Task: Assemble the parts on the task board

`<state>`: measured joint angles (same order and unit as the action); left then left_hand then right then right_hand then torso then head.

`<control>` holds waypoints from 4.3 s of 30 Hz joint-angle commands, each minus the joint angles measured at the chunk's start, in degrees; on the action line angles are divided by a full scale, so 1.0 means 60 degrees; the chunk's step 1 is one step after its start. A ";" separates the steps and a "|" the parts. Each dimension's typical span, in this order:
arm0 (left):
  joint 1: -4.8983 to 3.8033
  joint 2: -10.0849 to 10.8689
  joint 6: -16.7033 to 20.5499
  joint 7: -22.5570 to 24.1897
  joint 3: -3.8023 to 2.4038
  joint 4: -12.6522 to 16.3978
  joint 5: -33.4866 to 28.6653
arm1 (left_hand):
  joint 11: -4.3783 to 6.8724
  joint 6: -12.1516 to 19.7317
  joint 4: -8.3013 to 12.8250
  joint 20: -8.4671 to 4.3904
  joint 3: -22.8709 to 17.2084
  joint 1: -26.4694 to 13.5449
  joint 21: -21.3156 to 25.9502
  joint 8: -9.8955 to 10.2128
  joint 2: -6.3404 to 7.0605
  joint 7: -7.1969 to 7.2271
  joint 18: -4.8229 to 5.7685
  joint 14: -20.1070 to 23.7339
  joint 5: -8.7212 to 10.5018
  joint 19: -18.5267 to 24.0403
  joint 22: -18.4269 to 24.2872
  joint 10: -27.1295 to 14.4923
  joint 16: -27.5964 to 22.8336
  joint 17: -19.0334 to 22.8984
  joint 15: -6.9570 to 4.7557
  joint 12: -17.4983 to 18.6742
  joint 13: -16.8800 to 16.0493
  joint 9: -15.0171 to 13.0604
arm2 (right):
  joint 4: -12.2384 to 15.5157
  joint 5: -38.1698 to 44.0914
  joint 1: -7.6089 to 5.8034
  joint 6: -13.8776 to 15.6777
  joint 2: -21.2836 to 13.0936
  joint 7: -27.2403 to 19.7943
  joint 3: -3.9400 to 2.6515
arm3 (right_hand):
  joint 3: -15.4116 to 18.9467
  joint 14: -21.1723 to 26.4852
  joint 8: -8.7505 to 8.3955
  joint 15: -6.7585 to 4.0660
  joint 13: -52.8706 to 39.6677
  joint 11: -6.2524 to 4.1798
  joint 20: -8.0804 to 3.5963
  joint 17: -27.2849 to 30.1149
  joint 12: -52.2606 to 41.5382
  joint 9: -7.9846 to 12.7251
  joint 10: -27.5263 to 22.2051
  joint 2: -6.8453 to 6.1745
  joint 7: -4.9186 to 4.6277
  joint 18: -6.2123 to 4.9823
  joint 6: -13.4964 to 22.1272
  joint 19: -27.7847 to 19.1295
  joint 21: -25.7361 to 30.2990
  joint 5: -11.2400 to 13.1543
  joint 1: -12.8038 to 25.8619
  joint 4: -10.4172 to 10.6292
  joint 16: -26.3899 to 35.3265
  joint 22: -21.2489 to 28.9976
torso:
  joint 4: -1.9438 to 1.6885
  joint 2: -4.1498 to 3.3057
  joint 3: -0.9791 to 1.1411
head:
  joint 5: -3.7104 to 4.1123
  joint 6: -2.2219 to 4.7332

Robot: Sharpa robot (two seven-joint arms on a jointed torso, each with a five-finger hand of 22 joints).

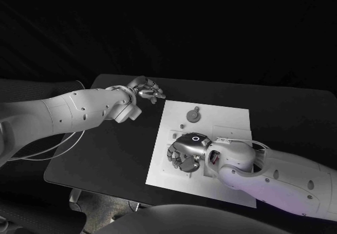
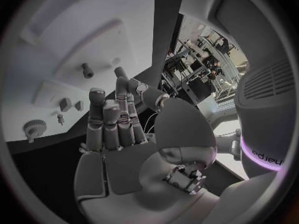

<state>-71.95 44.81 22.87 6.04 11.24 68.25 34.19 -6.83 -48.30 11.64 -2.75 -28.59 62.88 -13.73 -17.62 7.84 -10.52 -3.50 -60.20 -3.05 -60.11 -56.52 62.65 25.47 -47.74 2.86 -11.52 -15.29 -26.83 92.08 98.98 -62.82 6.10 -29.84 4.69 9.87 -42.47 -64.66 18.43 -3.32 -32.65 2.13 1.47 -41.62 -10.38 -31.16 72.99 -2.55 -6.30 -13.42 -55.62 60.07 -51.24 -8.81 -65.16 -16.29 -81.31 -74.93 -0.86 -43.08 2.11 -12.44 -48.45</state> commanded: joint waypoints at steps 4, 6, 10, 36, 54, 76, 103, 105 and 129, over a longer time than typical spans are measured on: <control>-0.0004 -0.0006 -0.0050 0.0092 -0.0006 0.0035 -0.0003 | -0.0068 0.0095 -0.0030 -0.0010 0.0012 0.0058 0.0034 -0.0063 -0.0046 -0.0005 -0.0118 -0.0089 -0.0014 -0.0084 -0.0014 0.0026 -0.0069 -0.0017 -0.0002 0.0061 0.0012 0.0016 | -0.0086 0.0364 0.0077 -0.0193 0.0041 -0.0100 0.0007 | -0.0052 0.0015 0.0021 -0.0081 0.0006 0.0025 -0.0032 0.0007 0.0061 -0.0125 0.0055 0.0119 -0.0153 -0.0264 -0.0208 -0.0007 -0.0005 -0.0044 -0.0004 -0.0028 0.0054 -0.0099 | 0.0001 -0.0002 0.0001 | -0.0059 -0.0081; -0.0004 -0.0006 -0.0053 0.0092 -0.0006 0.0036 -0.0003 | -0.0068 0.0096 -0.0029 -0.0010 0.0013 0.0058 0.0035 -0.0063 -0.0045 -0.0005 -0.0118 -0.0089 -0.0014 -0.0083 -0.0014 0.0026 -0.0071 -0.0019 -0.0002 0.0062 0.0012 0.0017 | -0.0110 0.0365 0.0086 -0.0200 0.0061 -0.0101 0.0011 | -0.0052 0.0015 0.0021 -0.0081 0.0006 0.0025 -0.0032 0.0006 0.0062 -0.0125 0.0056 0.0120 -0.0153 -0.0264 -0.0209 -0.0007 -0.0005 -0.0045 -0.0003 -0.0029 0.0054 -0.0099 | -0.0001 -0.0001 -0.0002 | -0.0064 -0.0088; -0.0004 -0.0002 -0.0062 0.0092 -0.0006 0.0055 -0.0003 | -0.0068 0.0096 -0.0029 -0.0010 0.0013 0.0058 0.0036 -0.0064 -0.0046 -0.0005 -0.0118 -0.0090 -0.0014 -0.0084 -0.0015 0.0026 -0.0074 -0.0022 -0.0002 0.0063 0.0012 0.0017 | -0.0154 0.0400 0.0105 -0.0203 0.0065 -0.0097 0.0015 | -0.0053 0.0015 0.0020 -0.0081 0.0005 0.0025 -0.0032 0.0006 0.0065 -0.0126 0.0057 0.0121 -0.0153 -0.0264 -0.0209 -0.0006 -0.0005 -0.0047 -0.0002 -0.0030 0.0054 -0.0099 | -0.0002 -0.0001 -0.0004 | -0.0071 -0.0099; -0.0004 0.0008 -0.0067 0.0080 -0.0006 0.0057 0.0002 | -0.0071 0.0102 -0.0031 -0.0010 0.0019 0.0054 0.0046 -0.0068 -0.0050 -0.0007 -0.0116 -0.0097 -0.0014 -0.0086 -0.0023 0.0026 -0.0098 -0.0047 -0.0002 0.0075 0.0012 0.0024 | -0.0260 0.0393 0.0144 -0.0319 0.0069 -0.0097 0.0032 | -0.0049 0.0013 0.0011 -0.0082 0.0001 0.0024 -0.0034 0.0002 0.0085 -0.0131 0.0069 0.0129 -0.0155 -0.0264 -0.0208 -0.0003 -0.0004 -0.0056 0.0016 -0.0031 0.0055 -0.0099 | 0.0000 0.0004 -0.0002 | -0.0156 -0.0215; -0.0005 -0.0017 -0.0071 0.0076 -0.0007 0.0039 0.0002 | -0.0071 0.0103 -0.0031 -0.0010 0.0022 0.0055 0.0053 -0.0072 -0.0050 -0.0007 -0.0116 -0.0101 -0.0014 -0.0086 -0.0027 0.0028 -0.0114 -0.0063 -0.0001 0.0081 0.0012 0.0028 | -0.0261 0.0377 0.0170 -0.0373 0.0046 -0.0098 0.0073 | -0.0048 0.0014 0.0006 -0.0083 -0.0001 0.0024 -0.0035 0.0000 0.0098 -0.0134 0.0074 0.0134 -0.0155 -0.0264 -0.0207 -0.0002 -0.0002 -0.0058 0.0024 -0.0033 0.0057 -0.0098 | -0.0004 0.0004 0.0002 | -0.0156 -0.0258; -0.0004 -0.0029 -0.0080 0.0055 -0.0007 0.0020 0.0003 | -0.0073 0.0107 -0.0032 -0.0010 0.0026 0.0054 0.0061 -0.0075 -0.0051 -0.0008 -0.0115 -0.0105 -0.0014 -0.0087 -0.0033 0.0028 -0.0134 -0.0082 -0.0001 0.0090 0.0012 0.0033 | -0.0158 0.0407 0.0179 -0.0277 -0.0065 -0.0084 0.0075 | -0.0049 0.0013 0.0000 -0.0084 -0.0005 0.0023 -0.0038 -0.0002 0.0112 -0.0139 0.0082 0.0136 -0.0154 -0.0264 -0.0209 0.0001 -0.0001 -0.0057 0.0027 -0.0038 0.0059 -0.0097 | -0.0001 0.0003 -0.0002 | -0.0194 -0.0258; -0.0004 -0.0030 -0.0087 0.0050 -0.0007 0.0015 0.0008 | -0.0076 0.0113 -0.0031 -0.0010 0.0027 0.0057 0.0071 -0.0078 -0.0054 -0.0010 -0.0114 -0.0111 -0.0014 -0.0089 -0.0040 0.0025 -0.0158 -0.0106 0.0000 0.0103 0.0013 0.0039 | -0.0053 0.0421 0.0181 -0.0277 -0.0106 -0.0107 0.0073 | -0.0052 0.0007 -0.0004 -0.0087 -0.0011 0.0021 -0.0043 -0.0005 0.0130 -0.0146 0.0093 0.0134 -0.0152 -0.0264 -0.0214 0.0007 -0.0002 -0.0054 0.0024 -0.0040 0.0060 -0.0097 | 0.0000 0.0006 -0.0007 | -0.0212 -0.0258; -0.0004 -0.0030 -0.0086 0.0049 -0.0007 0.0017 0.0008 | -0.0076 0.0113 -0.0031 -0.0009 0.0027 0.0057 0.0071 -0.0079 -0.0054 -0.0010 -0.0114 -0.0111 -0.0014 -0.0089 -0.0040 0.0025 -0.0160 -0.0107 0.0000 0.0104 0.0013 0.0040 | -0.0065 0.0420 0.0181 -0.0288 -0.0095 -0.0108 0.0073 | -0.0052 0.0007 -0.0004 -0.0087 -0.0011 0.0021 -0.0043 -0.0005 0.0132 -0.0146 0.0094 0.0135 -0.0153 -0.0264 -0.0214 0.0008 -0.0001 -0.0054 0.0024 -0.0039 0.0060 -0.0097 | -0.0001 0.0006 -0.0008 | -0.0215 -0.0258; -0.0003 -0.0034 -0.0094 0.0038 -0.0007 0.0008 0.0021 | -0.0078 0.0116 -0.0034 -0.0008 0.0031 0.0054 0.0081 -0.0084 -0.0057 -0.0010 -0.0113 -0.0115 -0.0014 -0.0090 -0.0046 0.0026 -0.0182 -0.0128 0.0001 0.0113 0.0013 0.0045 | -0.0091 0.0347 0.0199 -0.0308 0.0000 -0.0176 0.0073 | -0.0054 0.0009 -0.0012 -0.0086 -0.0015 0.0022 -0.0044 -0.0006 0.0149 -0.0151 0.0098 0.0143 -0.0154 -0.0264 -0.0211 0.0007 0.0002 -0.0048 0.0027 -0.0039 0.0066 -0.0095 | -0.0003 0.0004 -0.0005 | -0.0217 -0.0258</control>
<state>-71.94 44.72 22.76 5.94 11.23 68.23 34.21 -6.94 -47.91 11.64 -2.84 -28.59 62.88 -13.50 -17.80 7.84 -10.51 -3.52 -60.60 -3.05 -60.21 -56.71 62.76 24.58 -48.45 2.87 -11.07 -15.29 -26.61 91.50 100.71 -61.71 5.34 -29.92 3.94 10.30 -42.54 -64.73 18.14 -3.43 -32.79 2.24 1.68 -41.63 -9.78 -31.21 73.10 -2.19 -6.27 -13.48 -55.64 60.08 -51.24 -8.82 -65.10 -16.52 -81.32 -74.90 -0.87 -43.05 2.07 -13.75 -50.00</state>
